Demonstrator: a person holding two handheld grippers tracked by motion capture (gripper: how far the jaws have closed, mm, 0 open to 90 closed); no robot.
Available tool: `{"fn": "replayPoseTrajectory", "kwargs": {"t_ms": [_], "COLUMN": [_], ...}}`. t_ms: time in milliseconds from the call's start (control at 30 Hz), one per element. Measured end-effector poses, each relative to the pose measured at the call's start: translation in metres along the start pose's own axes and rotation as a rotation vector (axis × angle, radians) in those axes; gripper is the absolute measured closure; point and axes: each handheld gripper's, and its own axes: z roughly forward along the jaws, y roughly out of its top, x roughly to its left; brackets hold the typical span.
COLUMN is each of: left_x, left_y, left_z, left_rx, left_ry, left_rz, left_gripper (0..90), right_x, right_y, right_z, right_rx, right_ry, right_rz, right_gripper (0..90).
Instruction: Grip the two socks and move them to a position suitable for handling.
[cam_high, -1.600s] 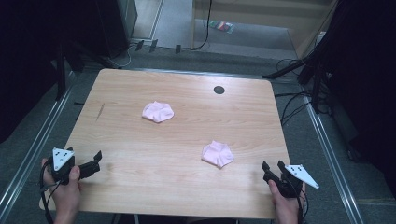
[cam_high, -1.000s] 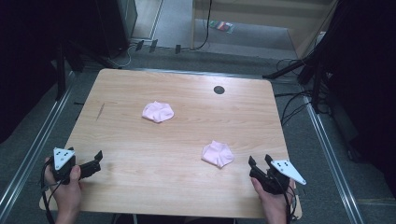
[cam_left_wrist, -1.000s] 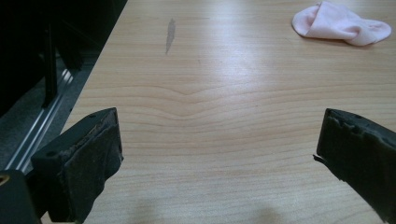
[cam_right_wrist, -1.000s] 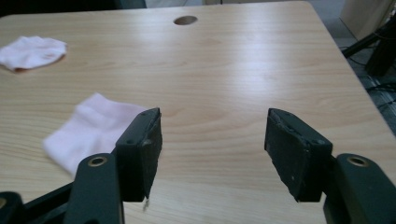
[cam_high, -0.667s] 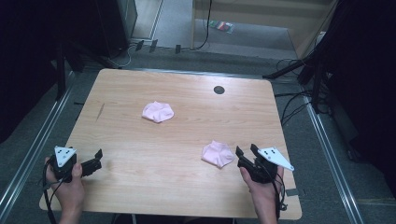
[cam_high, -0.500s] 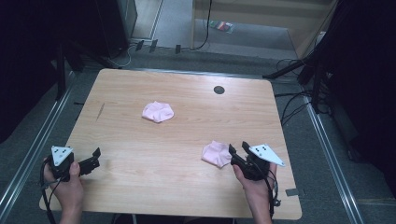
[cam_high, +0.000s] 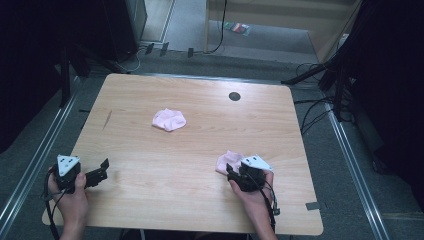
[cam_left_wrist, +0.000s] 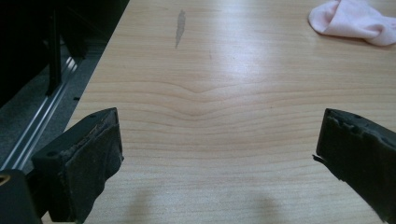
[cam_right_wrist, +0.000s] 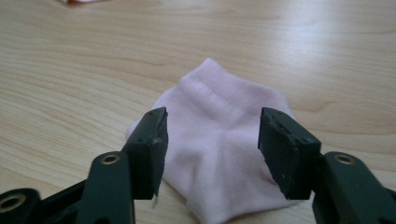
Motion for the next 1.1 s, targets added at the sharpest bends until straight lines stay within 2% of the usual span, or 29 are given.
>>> {"fn": "replayPoseTrajectory", "kwargs": {"t_ms": [33, 100, 133, 200, 233, 267, 300, 333, 400, 433, 467, 533, 700, 733, 767, 800, 833, 900, 967, 1000, 1033, 1067, 1100], "left_x": [0.0, 0.0, 0.001, 0.0, 0.0, 0.0, -0.001, -0.001, -0.004, -0.004, -0.007, -0.009, -0.018, -0.02, -0.023, -0.028, -0.028, -0.036, -0.039, -0.043, -0.047, -0.057, -0.062], "left_y": [0.0, 0.0, 0.0, 0.001, 0.001, 0.001, 0.001, 0.001, 0.001, 0.001, 0.001, 0.003, 0.006, 0.008, 0.009, 0.011, 0.011, 0.013, 0.013, 0.014, 0.014, 0.013, 0.013], "left_z": [0.0, 0.001, 0.001, 0.001, 0.001, 0.0, 0.0, 0.0, -0.001, -0.001, -0.002, -0.003, -0.006, -0.007, -0.009, -0.011, -0.011, -0.014, -0.015, -0.015, -0.016, -0.017, -0.017], "left_rx": [0.0, 0.01, 0.022, 0.028, 0.028, 0.035, 0.037, 0.037, 0.043, 0.043, 0.044, 0.045, 0.031, 0.028, 0.021, 0.012, 0.012, 0.005, 0.003, 0.004, 0.004, 0.005, 0.003], "left_ry": [0.0, -0.007, -0.025, -0.031, -0.031, -0.033, -0.033, -0.033, -0.031, -0.031, -0.03, -0.06, -0.08, -0.088, -0.096, -0.117, -0.117, -0.153, -0.165, -0.176, -0.188, -0.209, -0.217], "left_rz": [0.0, -0.004, -0.001, 0.007, 0.007, 0.02, 0.03, 0.03, 0.055, 0.055, 0.068, 0.053, 0.071, 0.078, 0.08, 0.081, 0.081, 0.08, 0.081, 0.085, 0.088, 0.106, 0.119], "left_gripper": [0.2, 0.2, 0.2, 0.2, 0.2, 0.2, 0.2, 0.2, 0.2, 0.2, 0.2, 0.2, 0.2, 0.3, 0.3, 0.2, 0.3, 0.3, 0.3, 0.3, 0.3, 0.3, 0.3], "right_x": [0.0, 0.003, 0.008, 0.012, 0.012, 0.013, 0.012, 0.012, 0.01, 0.01, 0.005, 0.002, 0.007, 0.013, 0.013, 0.02, 0.02, 0.032, 0.037, 0.05, 0.05, 0.063, 0.068], "right_y": [0.0, -0.002, -0.008, -0.009, -0.009, -0.01, -0.011, -0.011, -0.011, -0.011, -0.01, -0.008, -0.003, 0.001, 0.001, 0.005, 0.005, 0.009, 0.01, 0.01, 0.01, 0.009, 0.008], "right_z": [0.0, 0.008, 0.015, 0.015, 0.015, 0.014, 0.014, 0.014, 0.013, 0.013, 0.013, 0.011, 0.0, -0.006, -0.006, -0.012, -0.012, -0.018, -0.019, -0.021, -0.021, -0.021, -0.02], "right_rx": [0.0, 0.038, 0.041, 0.034, 0.034, 0.03, 0.015, 0.015, 0.012, 0.012, 0.012, 0.013, -0.039, -0.055, -0.055, -0.072, -0.072, -0.069, -0.07, -0.071, -0.071, -0.067, -0.066], "right_ry": [0.0, 0.01, -0.037, -0.067, -0.067, -0.077, -0.082, -0.082, -0.083, -0.083, -0.056, -0.023, -0.017, 0.005, 0.005, 0.02, 0.02, 0.08, 0.088, 0.102, 0.102, 0.114, 0.115], "right_rz": [0.0, 0.004, -0.033, -0.06, -0.06, -0.044, -0.052, -0.052, -0.053, -0.053, -0.028, 0.001, 0.001, 0.0, 0.0, -0.003, -0.003, 0.04, 0.043, 0.023, 0.023, 0.003, -0.009], "right_gripper": [42.5, 40.4, 41.9, 47.0, 47.0, 57.9, 63.9, 63.9, 79.7, 79.7, 83.3, 84.2, 84.5, 84.5, 84.5, 84.4, 84.4, 84.4, 84.3, 84.3, 84.3, 84.3, 84.2]}}
